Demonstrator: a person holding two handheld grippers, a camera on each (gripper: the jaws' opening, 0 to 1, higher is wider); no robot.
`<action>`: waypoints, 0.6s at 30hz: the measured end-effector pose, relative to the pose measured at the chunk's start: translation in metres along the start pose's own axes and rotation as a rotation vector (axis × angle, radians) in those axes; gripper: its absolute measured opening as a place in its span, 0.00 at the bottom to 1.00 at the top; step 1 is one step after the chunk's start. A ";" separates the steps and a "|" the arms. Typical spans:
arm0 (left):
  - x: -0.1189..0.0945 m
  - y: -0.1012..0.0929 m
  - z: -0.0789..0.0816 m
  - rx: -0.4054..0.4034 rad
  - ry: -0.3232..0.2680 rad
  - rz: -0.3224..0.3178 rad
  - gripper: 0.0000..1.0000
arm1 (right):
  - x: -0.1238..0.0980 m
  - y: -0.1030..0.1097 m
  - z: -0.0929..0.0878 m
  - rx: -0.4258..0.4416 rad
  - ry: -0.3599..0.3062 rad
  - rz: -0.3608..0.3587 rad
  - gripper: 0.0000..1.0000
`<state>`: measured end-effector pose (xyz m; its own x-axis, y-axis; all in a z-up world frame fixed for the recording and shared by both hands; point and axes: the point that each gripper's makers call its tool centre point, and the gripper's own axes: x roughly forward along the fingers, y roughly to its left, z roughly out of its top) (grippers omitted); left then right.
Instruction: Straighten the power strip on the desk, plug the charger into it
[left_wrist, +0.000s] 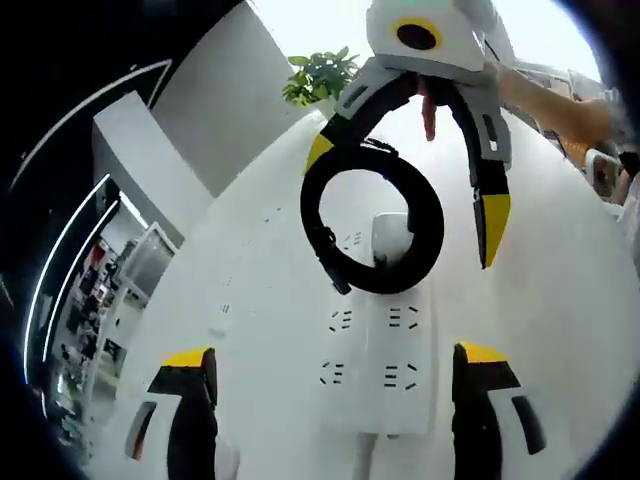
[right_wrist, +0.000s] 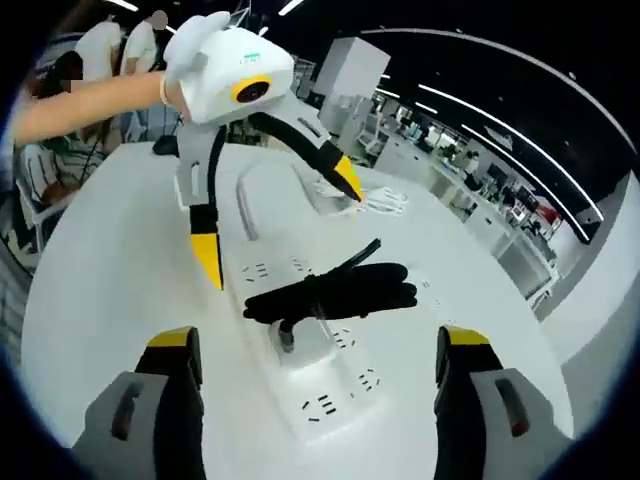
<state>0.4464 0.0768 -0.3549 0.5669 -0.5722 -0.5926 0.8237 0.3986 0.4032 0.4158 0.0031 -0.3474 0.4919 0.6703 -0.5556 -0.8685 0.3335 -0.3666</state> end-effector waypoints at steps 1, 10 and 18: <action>-0.002 0.003 0.008 -0.031 -0.047 0.027 0.99 | -0.001 -0.001 0.001 0.011 -0.020 -0.009 0.99; -0.029 0.010 0.026 -0.246 -0.266 0.151 0.99 | -0.015 -0.009 0.009 0.137 -0.201 -0.064 1.00; -0.050 0.016 0.009 -0.261 -0.375 0.411 0.99 | -0.023 -0.009 -0.012 0.141 -0.255 -0.102 1.00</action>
<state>0.4308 0.1057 -0.3128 0.8405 -0.5285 -0.1195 0.5353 0.7757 0.3342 0.4133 -0.0235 -0.3406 0.5616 0.7672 -0.3097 -0.8239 0.4844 -0.2941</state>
